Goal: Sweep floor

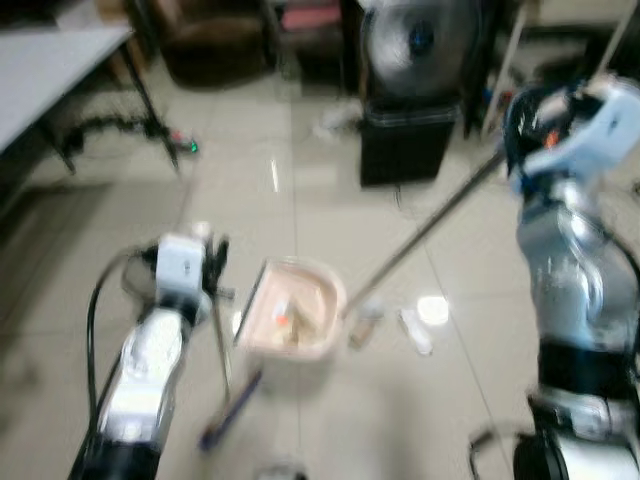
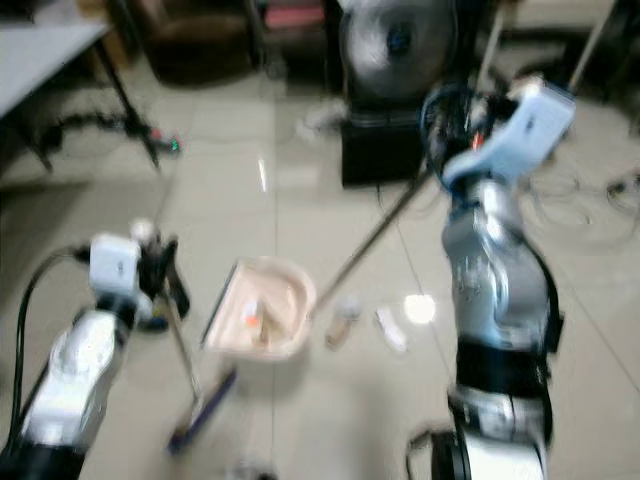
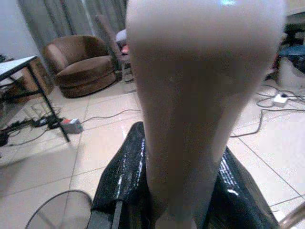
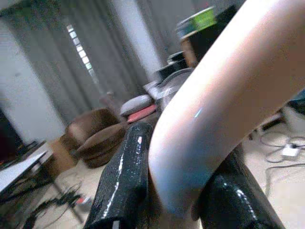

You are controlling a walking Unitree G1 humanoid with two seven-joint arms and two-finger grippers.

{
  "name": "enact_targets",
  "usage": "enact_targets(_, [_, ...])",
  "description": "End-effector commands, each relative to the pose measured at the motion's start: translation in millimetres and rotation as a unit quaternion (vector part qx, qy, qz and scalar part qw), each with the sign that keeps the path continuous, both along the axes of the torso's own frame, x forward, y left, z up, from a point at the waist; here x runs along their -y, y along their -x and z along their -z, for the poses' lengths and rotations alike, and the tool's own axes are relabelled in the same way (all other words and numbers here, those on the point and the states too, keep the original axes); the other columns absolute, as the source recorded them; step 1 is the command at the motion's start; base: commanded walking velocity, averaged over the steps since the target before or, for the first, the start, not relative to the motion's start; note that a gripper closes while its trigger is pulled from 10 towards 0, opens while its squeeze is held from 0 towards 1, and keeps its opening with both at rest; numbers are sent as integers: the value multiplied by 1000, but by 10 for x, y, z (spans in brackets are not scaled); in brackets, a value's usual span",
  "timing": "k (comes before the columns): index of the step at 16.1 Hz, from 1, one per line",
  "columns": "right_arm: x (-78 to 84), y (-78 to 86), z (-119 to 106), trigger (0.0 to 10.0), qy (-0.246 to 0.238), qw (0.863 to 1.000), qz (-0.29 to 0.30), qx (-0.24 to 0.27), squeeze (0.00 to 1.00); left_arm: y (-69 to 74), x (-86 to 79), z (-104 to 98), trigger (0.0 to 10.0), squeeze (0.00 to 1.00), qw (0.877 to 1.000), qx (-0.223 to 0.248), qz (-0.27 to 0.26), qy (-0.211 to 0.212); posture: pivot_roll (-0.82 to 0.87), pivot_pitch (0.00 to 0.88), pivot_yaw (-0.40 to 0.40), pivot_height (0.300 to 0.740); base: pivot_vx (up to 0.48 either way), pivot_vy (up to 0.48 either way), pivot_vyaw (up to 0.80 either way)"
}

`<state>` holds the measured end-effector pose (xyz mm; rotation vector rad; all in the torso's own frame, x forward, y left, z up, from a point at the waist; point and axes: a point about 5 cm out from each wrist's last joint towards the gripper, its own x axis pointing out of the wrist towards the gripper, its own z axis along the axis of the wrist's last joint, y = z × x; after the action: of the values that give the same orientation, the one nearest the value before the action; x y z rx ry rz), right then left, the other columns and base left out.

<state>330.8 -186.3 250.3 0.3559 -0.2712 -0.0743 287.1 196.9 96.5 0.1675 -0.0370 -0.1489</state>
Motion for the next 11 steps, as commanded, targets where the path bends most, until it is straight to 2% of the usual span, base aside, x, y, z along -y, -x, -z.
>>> enact_targets(1, [-20, 21, -198, 10000, -10, 999, -8, 35, 0, -10, -8, -56, 10000, 0, 1000, 9, -1, -12, -11, 3, 90, 740, 0, 0, 800])
enact_targets(3, [17, 20, -221, 10000, -8, 999, -2, 34, 0, 4, 1, -61, 10000, 0, 1000, 9, -2, -10, -10, 5, 85, 740, 126, 0, 800])
enact_targets(11, [78, -4, -322, 10000, 0, 999, 5, 45, 0, -24, 44, -70, 10000, 0, 1000, 6, -2, -4, -17, 1, 77, 740, 323, 0, 0])
